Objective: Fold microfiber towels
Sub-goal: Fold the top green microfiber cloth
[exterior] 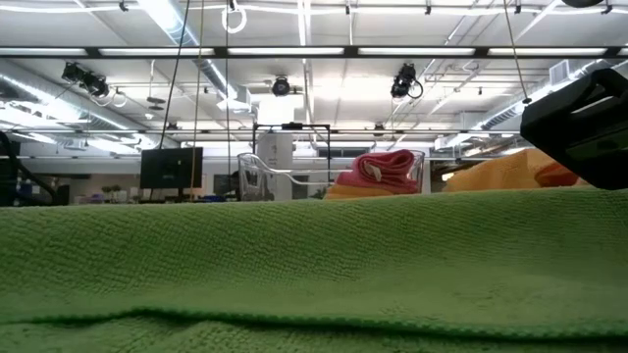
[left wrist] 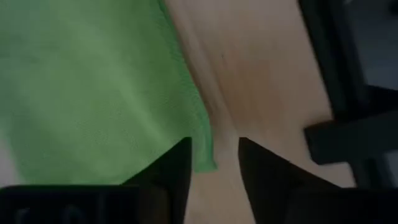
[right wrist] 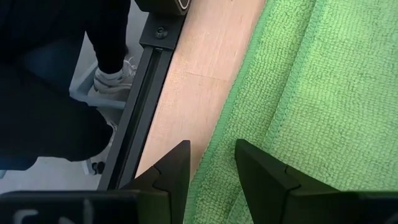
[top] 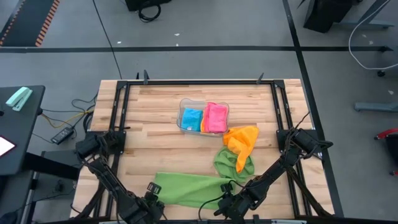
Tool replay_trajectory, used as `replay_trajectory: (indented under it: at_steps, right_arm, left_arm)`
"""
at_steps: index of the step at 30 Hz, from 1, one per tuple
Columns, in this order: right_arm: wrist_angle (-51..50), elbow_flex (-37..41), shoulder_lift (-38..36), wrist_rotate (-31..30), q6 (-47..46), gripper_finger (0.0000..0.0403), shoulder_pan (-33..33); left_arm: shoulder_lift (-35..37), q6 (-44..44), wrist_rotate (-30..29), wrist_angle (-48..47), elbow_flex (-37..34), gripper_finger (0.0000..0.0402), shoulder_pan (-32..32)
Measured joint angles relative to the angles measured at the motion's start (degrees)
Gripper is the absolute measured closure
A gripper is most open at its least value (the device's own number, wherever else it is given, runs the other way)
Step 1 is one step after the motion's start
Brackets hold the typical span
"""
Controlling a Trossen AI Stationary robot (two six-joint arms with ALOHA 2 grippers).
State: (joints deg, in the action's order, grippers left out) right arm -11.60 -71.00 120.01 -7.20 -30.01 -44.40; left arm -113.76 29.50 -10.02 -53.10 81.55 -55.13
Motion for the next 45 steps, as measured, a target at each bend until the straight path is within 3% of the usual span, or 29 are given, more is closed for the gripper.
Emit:
replay_trajectory:
  at_steps: [3, 8, 13, 19, 26, 45]
  right_arm:
    - [0.0, 0.0, 0.0, 0.0, 0.0, 0.0263, 0.0]
    - [0.0, 0.0, 0.0, 0.0, 0.0, 0.0263, 0.0]
    - [0.1, 0.0, 0.0, 0.0, 0.0, 0.0263, 0.0]
    - [0.2, 0.0, 0.0, -0.1, 0.2, 0.0263, 0.1]
    - [0.2, 0.0, 0.0, -0.1, 0.6, 0.0263, 0.3]
    - [-1.4, 0.4, -3.6, 1.8, 1.4, 0.0263, 0.1]
  left_arm:
    - [2.4, 2.3, -1.6, -3.0, 1.1, 0.0239, 0.0]
    - [3.2, 6.8, -11.6, -7.2, 0.5, 0.0232, 0.8]
    - [3.2, 10.2, -11.8, -5.8, -3.9, 0.0248, 3.2]
    - [3.2, 6.3, -12.0, 7.4, -9.0, 0.0271, 5.3]
    - [3.5, 5.9, -12.8, 15.7, -14.4, 0.0295, 7.0]
    - [3.3, 8.3, -13.1, 16.6, -15.7, 0.0341, 7.7]
